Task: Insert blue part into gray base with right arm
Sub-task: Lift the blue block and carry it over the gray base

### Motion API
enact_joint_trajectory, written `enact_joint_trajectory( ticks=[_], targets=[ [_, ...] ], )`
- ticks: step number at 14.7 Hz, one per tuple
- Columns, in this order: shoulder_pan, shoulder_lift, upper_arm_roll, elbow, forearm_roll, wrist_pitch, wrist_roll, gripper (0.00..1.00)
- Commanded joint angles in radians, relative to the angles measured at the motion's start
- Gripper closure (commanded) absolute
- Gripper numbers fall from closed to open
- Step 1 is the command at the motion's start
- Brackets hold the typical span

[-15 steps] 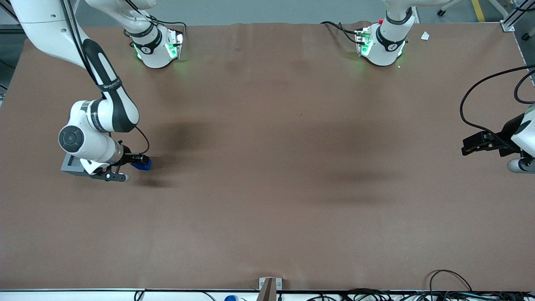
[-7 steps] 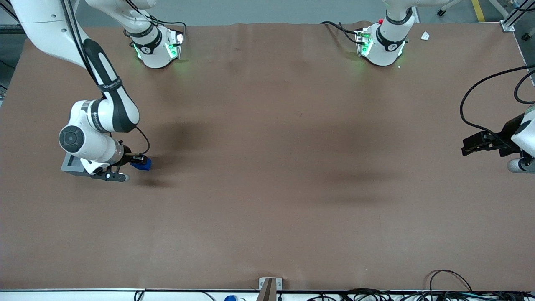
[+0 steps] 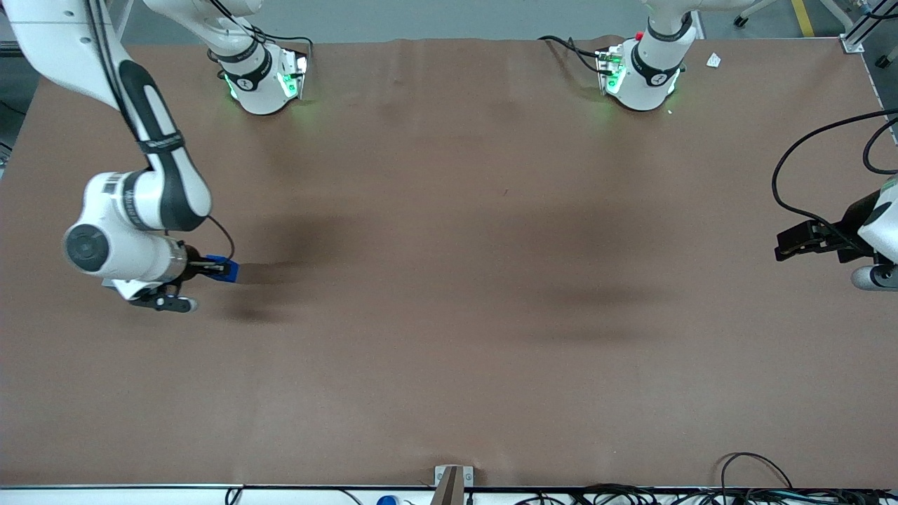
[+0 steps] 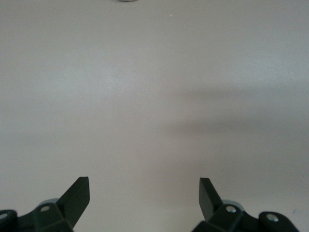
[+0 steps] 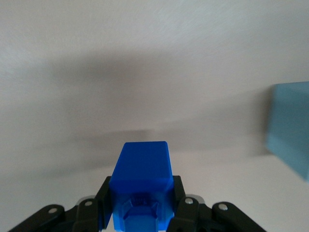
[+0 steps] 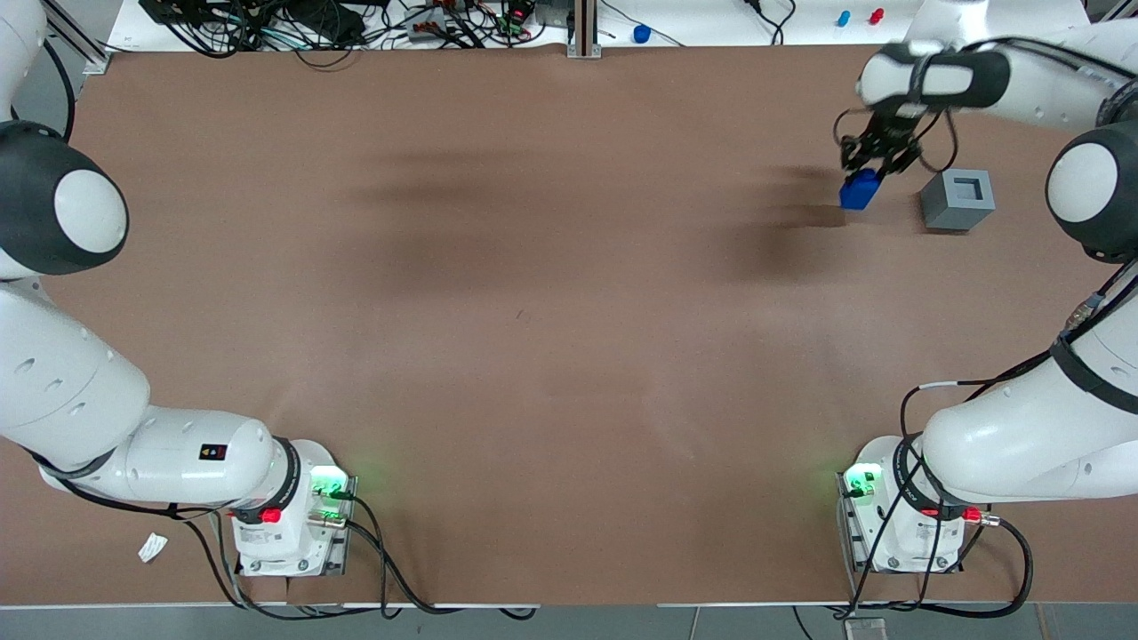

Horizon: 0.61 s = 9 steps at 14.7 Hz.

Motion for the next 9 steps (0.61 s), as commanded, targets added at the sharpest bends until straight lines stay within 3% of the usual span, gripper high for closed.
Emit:
enact_joint_trajectory(
  ticks=[1,6,9],
  targets=[
    [-0.083,-0.007,0.01,0.092,-0.01,-0.111,-0.092,0.75],
    [-0.241,-0.005,0.009,0.111,-0.013,-0.106,-0.325,0.76],
    [-0.298,0.002,0.009,0.125,-0.064,-0.085,-0.376,0.78]
  ],
)
